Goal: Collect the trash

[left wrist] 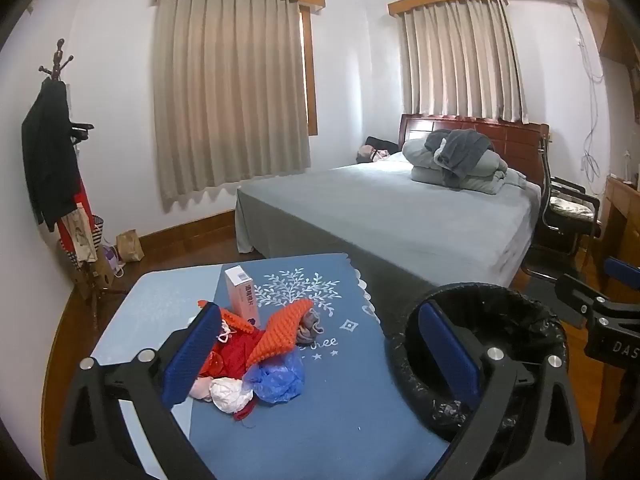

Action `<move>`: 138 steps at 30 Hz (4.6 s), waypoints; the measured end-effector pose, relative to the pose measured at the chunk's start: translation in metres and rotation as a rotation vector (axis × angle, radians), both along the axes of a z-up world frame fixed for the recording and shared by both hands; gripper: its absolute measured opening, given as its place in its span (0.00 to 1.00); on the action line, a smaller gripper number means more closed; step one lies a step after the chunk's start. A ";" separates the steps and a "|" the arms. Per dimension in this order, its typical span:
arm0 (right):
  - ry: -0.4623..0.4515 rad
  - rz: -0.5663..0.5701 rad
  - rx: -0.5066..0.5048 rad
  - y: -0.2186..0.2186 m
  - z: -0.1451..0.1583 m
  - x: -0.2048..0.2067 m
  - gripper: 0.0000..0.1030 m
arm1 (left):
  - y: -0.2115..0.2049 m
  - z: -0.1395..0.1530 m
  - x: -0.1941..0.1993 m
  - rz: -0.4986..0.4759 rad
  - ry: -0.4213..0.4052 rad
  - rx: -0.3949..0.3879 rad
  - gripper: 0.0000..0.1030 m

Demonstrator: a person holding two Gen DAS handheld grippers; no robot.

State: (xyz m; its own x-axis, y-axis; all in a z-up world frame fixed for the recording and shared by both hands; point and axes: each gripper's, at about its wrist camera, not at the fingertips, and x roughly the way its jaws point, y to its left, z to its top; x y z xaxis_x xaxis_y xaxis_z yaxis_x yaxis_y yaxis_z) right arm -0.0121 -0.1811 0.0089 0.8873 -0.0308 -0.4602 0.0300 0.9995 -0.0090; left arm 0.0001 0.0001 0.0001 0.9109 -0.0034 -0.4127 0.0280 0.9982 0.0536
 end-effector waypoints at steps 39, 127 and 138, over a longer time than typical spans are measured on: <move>0.008 0.002 0.007 0.001 -0.001 0.001 0.95 | 0.001 -0.002 -0.004 0.002 -0.006 0.009 0.94; 0.104 0.243 0.055 0.130 -0.109 0.097 0.95 | 0.129 -0.115 0.038 0.216 0.132 0.021 0.90; 0.140 0.247 0.021 0.138 -0.127 0.112 0.95 | 0.127 -0.155 0.067 0.179 0.232 -0.065 0.70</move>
